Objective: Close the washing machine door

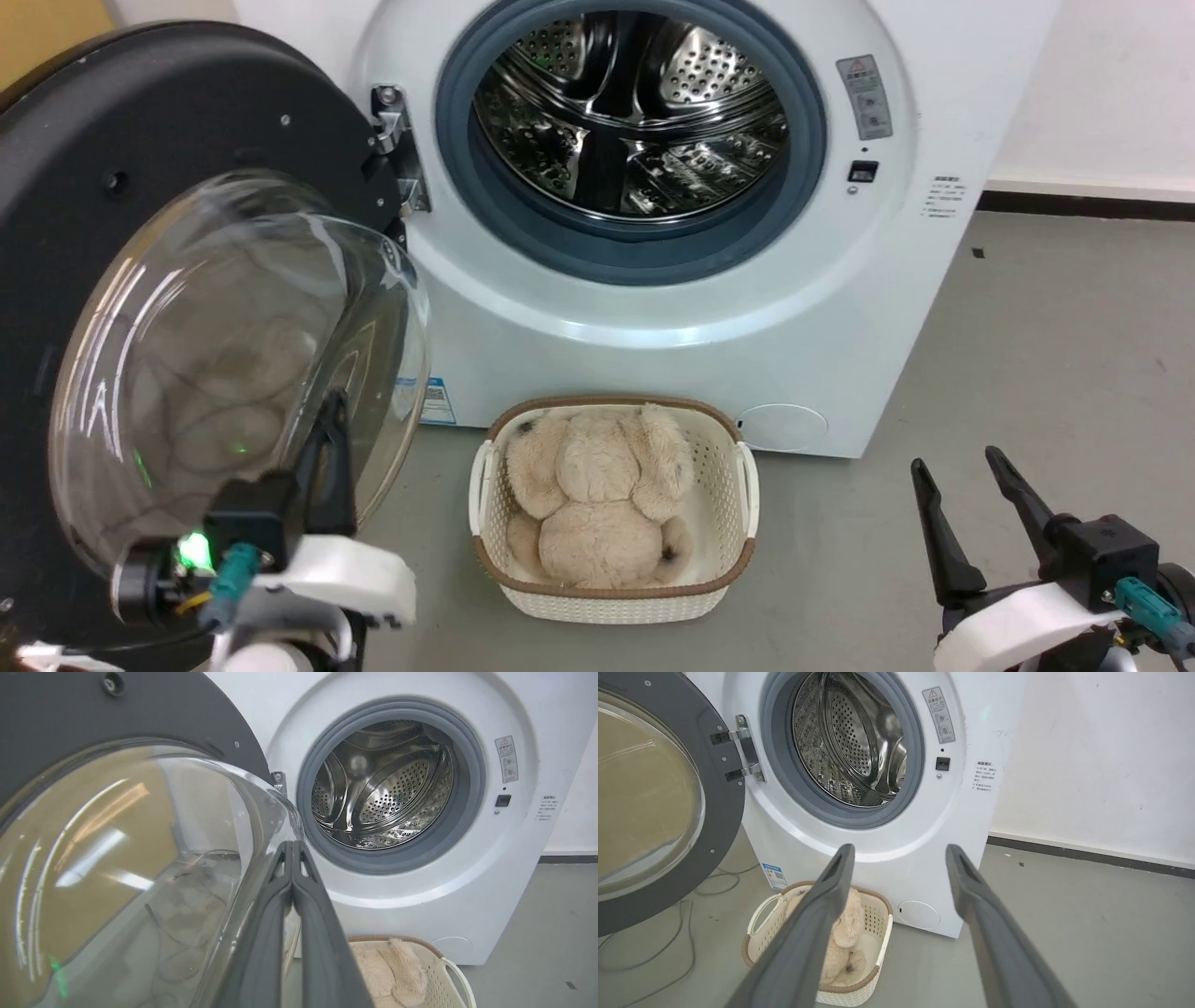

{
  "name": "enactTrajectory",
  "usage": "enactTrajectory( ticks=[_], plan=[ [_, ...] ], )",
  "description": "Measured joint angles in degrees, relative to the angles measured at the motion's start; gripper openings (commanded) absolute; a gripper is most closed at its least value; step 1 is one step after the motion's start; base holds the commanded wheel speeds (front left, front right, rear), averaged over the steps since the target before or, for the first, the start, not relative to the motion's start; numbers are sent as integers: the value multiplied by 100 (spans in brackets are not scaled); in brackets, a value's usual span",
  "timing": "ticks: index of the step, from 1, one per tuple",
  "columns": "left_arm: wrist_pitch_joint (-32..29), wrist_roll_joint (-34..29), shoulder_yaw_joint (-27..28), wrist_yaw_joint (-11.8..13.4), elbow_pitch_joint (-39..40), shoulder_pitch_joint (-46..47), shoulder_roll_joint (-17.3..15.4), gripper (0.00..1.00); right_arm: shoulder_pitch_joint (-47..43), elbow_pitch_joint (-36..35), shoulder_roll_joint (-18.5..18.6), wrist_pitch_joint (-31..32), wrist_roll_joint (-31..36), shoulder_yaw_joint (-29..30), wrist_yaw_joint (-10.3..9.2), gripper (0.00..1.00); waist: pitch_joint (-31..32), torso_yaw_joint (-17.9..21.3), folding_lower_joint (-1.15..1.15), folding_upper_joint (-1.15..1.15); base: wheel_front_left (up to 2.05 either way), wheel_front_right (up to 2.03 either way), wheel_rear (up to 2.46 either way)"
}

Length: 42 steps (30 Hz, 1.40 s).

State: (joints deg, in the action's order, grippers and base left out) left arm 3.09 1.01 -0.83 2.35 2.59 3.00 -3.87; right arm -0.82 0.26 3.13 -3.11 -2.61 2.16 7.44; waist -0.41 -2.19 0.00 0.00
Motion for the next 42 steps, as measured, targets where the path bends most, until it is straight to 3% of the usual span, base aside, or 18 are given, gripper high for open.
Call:
enactTrajectory(
  ticks=[13,20,30,42],
  plan=[
    [154,290,455,-238,530,848,-165,0,-2,-11,0,-144,-109,136,0,100,-90,-329,0,0,0,0,0],
    [255,755,869,-410,620,1352,-214,0,-6,-12,0,-253,-199,248,0,100,-142,-629,0,0,0,0,0],
    [315,1601,1591,-464,428,1828,-433,0,-13,-3,0,-367,-264,353,0,100,-191,-1093,0,0,0,0,0],
    [-205,3006,2594,-413,-453,2124,-630,0,-15,26,-1,-506,-305,478,0,100,-288,-1517,0,0,0,0,0]
  ],
)
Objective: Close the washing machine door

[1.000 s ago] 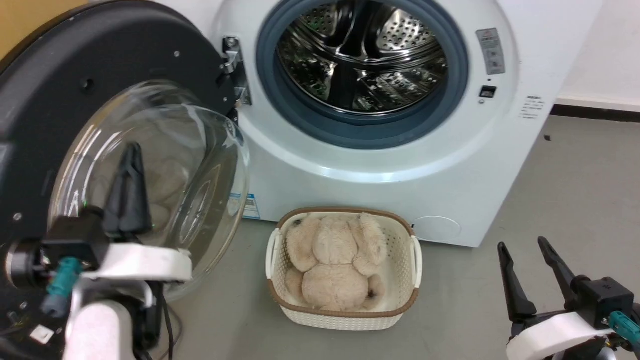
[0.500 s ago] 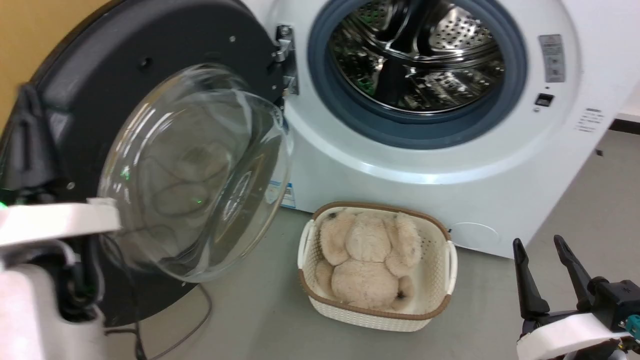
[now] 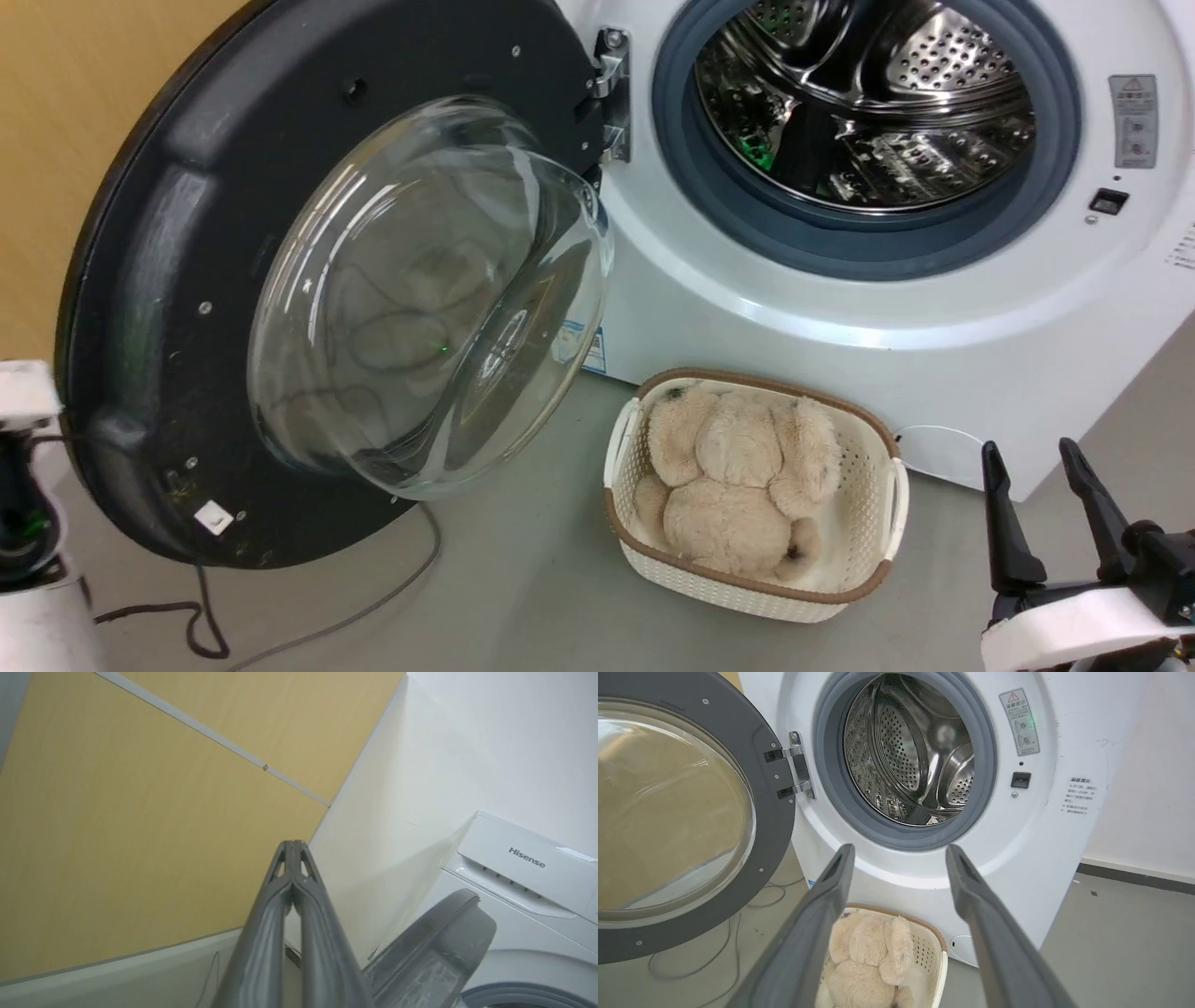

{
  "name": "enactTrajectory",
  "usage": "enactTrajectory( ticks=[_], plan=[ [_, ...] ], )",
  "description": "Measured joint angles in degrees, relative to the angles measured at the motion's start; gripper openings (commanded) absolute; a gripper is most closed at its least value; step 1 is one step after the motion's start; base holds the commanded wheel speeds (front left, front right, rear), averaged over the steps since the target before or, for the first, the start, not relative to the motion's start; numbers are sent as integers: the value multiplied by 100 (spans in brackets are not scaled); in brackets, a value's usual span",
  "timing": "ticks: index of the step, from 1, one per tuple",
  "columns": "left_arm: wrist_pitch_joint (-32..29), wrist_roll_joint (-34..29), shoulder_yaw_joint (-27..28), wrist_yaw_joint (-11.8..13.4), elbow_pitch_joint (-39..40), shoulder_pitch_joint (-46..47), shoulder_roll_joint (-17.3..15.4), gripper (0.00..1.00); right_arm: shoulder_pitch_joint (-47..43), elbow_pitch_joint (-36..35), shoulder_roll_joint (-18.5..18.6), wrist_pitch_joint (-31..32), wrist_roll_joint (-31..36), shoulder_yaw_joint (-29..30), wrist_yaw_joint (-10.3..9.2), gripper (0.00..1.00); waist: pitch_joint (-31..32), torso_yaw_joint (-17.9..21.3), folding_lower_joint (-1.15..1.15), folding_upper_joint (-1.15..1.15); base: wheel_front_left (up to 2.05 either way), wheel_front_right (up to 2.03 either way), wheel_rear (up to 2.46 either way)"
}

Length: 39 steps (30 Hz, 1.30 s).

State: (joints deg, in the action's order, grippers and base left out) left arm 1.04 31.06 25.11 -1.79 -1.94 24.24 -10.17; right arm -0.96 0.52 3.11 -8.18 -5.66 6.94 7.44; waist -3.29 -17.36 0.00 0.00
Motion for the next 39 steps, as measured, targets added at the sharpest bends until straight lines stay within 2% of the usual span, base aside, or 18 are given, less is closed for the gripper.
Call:
enactTrajectory(
  ticks=[4,13,18,24,29,34,39],
  plan=[
    [-129,420,314,-45,-401,44,-43,0,0,31,0,-53,-22,53,0,100,-28,-88,0,0,0,0,0],
    [-1111,1706,706,-245,-1260,59,-41,0,1,63,0,-157,-45,119,0,100,-116,-227,0,0,0,0,0],
    [-1556,2194,754,-297,-1513,-33,-2,0,1,63,0,-209,-48,175,0,100,-182,-291,0,0,0,0,0],
    [-1986,2969,687,-346,-1374,-396,282,0,2,64,0,-300,-94,222,0,100,-257,-408,0,0,0,0,0],
    [-2356,3429,565,-353,-1122,-592,357,0,3,69,-1,-332,-147,231,0,100,-285,-486,0,0,0,0,0],
    [-2887,3885,267,-397,-728,-925,359,0,4,68,-1,-408,-156,289,0,100,-319,-625,0,0,0,0,0],
    [-3362,4111,-348,-431,-52,-1359,387,0,4,70,-1,-464,-201,376,0,100,-351,-782,0,0,0,0,0]
  ],
)
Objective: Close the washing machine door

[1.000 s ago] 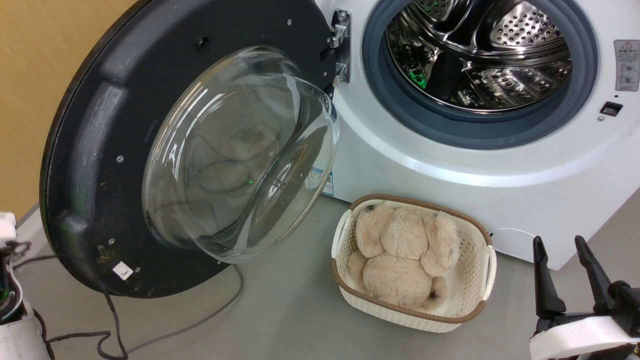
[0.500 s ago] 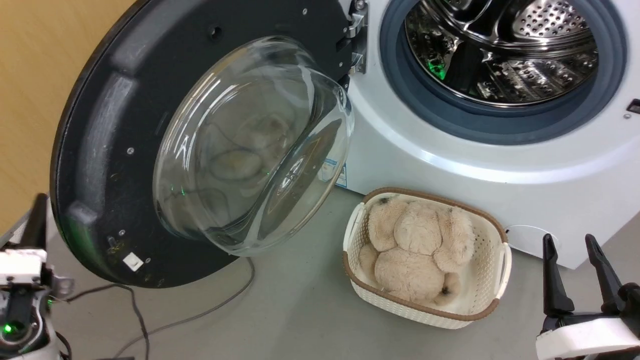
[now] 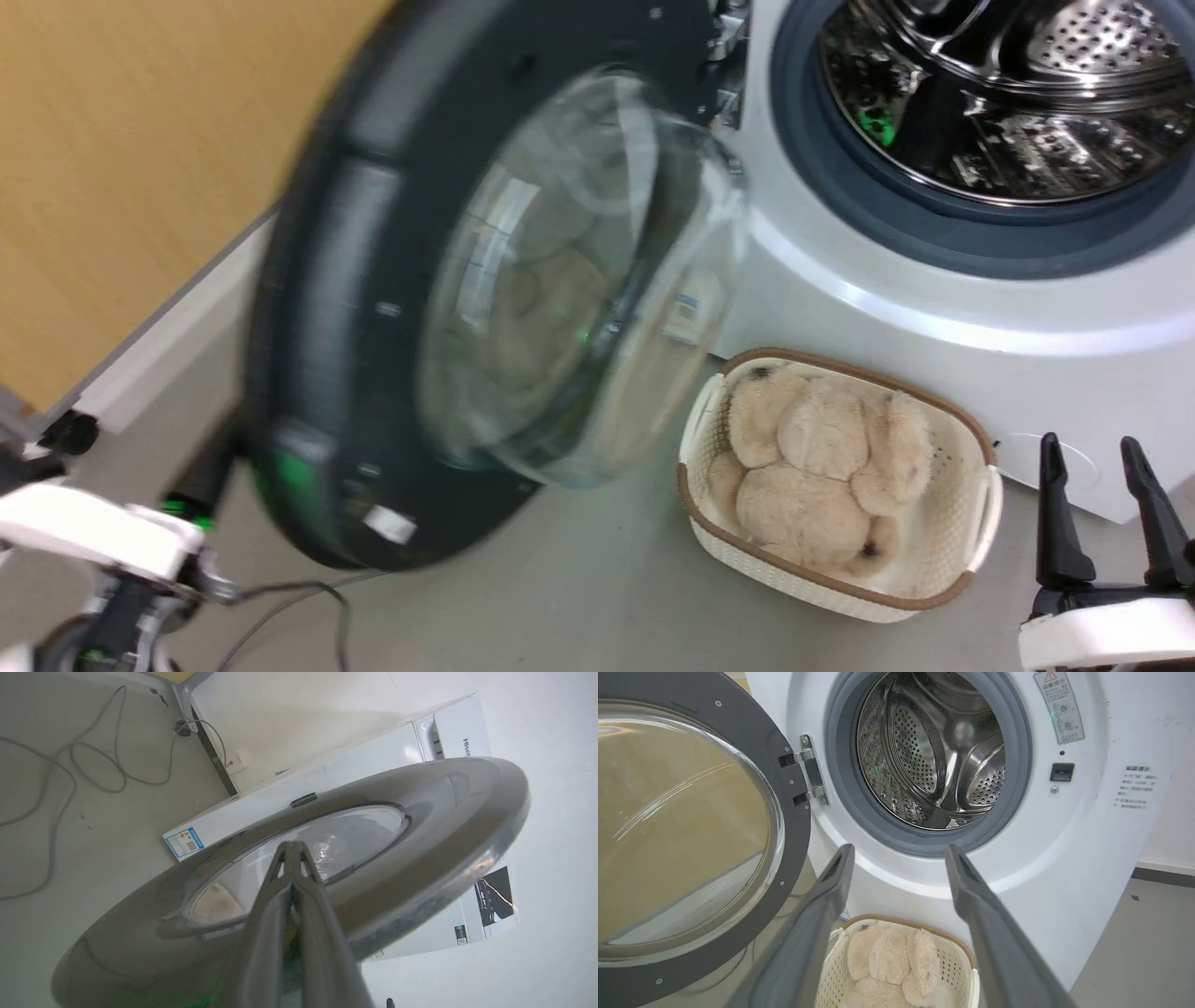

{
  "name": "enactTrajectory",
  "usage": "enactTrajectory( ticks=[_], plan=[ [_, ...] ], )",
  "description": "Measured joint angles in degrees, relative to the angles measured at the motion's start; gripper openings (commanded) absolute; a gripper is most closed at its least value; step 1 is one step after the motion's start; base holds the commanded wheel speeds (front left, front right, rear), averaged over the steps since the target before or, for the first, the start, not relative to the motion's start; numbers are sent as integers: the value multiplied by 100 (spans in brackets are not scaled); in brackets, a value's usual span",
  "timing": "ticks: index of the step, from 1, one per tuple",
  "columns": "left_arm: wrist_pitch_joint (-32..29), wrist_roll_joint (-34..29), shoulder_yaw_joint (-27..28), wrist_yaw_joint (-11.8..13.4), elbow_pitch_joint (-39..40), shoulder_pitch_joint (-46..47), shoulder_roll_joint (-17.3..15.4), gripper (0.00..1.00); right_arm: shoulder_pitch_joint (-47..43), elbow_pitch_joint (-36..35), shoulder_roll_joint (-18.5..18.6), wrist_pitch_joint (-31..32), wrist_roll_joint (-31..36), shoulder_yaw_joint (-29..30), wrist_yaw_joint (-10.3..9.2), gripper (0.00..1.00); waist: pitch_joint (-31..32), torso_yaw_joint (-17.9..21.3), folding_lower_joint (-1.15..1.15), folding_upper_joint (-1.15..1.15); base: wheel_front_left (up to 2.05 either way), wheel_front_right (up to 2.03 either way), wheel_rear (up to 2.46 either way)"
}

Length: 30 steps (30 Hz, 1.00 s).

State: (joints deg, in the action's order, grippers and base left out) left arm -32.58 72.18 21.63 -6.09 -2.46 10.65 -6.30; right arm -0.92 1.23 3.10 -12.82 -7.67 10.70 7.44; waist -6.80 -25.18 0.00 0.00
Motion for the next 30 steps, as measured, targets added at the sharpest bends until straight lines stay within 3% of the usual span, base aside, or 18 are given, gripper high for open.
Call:
enactTrajectory(
  ticks=[8,15,18,30],
  plan=[
    [-428,268,-1262,-53,1410,-598,-121,0,13,41,-1,-94,-111,204,0,100,-36,-228,0,0,0,0,0],
    [-526,586,-2352,-74,2064,-771,-453,0,31,79,-5,-170,-149,174,0,100,-5,-76,0,0,0,0,0],
    [-408,720,-2992,-110,2136,-736,-497,0,66,91,-9,-192,-149,136,0,100,22,209,0,0,0,0,0],
    [677,798,-4255,-112,1340,41,-419,0,150,79,-15,-193,-148,100,0,100,-9,1485,0,0,0,0,0]
  ],
)
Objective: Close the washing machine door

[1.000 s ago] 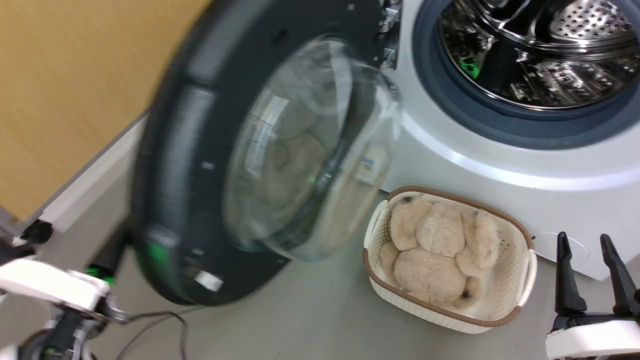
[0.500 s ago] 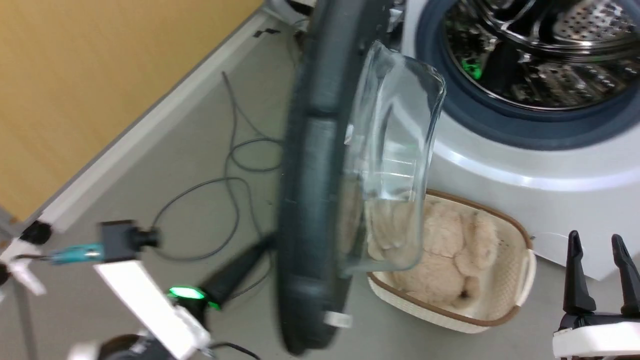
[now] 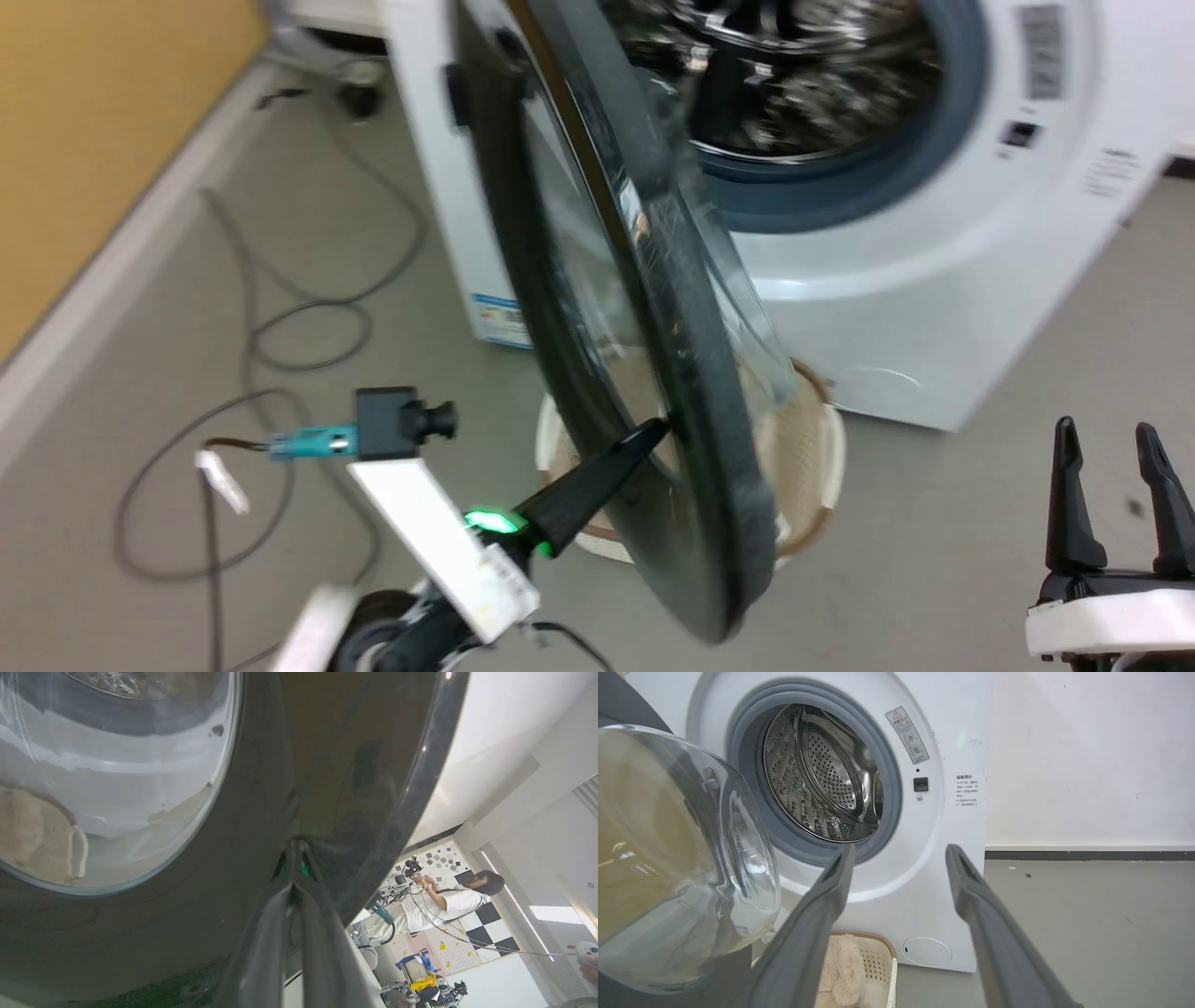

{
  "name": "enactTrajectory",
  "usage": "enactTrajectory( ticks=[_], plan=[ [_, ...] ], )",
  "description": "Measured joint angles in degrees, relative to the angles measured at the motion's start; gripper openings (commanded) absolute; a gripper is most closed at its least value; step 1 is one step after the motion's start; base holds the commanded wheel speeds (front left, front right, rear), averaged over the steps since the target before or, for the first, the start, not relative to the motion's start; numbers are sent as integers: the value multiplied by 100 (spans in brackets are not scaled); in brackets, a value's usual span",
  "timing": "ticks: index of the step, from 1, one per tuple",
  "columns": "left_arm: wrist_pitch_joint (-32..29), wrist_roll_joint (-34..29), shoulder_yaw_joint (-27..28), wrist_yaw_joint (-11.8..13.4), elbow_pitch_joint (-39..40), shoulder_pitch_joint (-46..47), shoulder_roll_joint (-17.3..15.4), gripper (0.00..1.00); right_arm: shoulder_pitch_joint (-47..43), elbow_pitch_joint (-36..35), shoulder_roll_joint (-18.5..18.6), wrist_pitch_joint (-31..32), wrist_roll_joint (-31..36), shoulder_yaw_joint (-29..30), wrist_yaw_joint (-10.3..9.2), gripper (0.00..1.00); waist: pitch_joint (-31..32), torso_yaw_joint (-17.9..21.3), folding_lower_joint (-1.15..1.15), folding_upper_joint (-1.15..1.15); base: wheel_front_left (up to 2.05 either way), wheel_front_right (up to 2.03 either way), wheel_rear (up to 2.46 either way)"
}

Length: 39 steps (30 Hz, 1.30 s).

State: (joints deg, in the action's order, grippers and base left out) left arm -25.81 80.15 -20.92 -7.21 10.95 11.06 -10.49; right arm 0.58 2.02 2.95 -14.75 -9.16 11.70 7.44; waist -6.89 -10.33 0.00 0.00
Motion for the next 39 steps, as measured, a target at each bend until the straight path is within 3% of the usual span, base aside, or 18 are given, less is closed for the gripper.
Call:
enactTrajectory(
  ticks=[8,15,20,26,28,31,35,36,37,39],
  plan=[
    [1115,-242,-761,0,-1106,672,249,0,86,4,1,1,-52,-83,0,100,-133,685,0,0,0,0,0],
    [1996,-343,-1514,0,-1711,922,231,0,97,1,0,0,-168,-224,0,100,-136,901,0,0,0,0,0],
    [2707,-352,-1662,0,-1615,1039,-131,0,80,-31,0,0,-305,-271,0,100,-43,841,0,0,0,0,0],
    [3953,-1389,-1467,0,-2029,1123,-688,0,65,-48,0,0,-436,-345,0,100,125,769,0,0,0,0,0],
    [4043,-2063,-1137,218,-2248,1130,-747,0,43,-67,0,0,-457,-359,0,100,189,733,0,0,0,0,0],
    [4051,-3470,-79,899,-2052,1126,-641,0,-21,-87,0,0,-458,-331,0,100,263,654,0,0,0,0,0],
    [4056,-5387,646,1692,-1569,831,-571,0,-31,-98,0,1,-452,-288,0,100,345,576,0,0,0,0,0],
    [4056,-5755,731,1886,-1489,673,-545,37,-32,-101,0,0,-446,-268,0,100,364,560,0,0,0,0,0],
    [4056,-6088,778,2050,-1459,512,-553,100,-32,-109,0,0,-425,-265,0,100,388,547,0,0,0,0,0],
    [4056,-6571,906,2329,-1334,171,-533,100,-31,-132,0,0,-386,-258,0,100,432,529,0,0,0,0,0]
  ],
)
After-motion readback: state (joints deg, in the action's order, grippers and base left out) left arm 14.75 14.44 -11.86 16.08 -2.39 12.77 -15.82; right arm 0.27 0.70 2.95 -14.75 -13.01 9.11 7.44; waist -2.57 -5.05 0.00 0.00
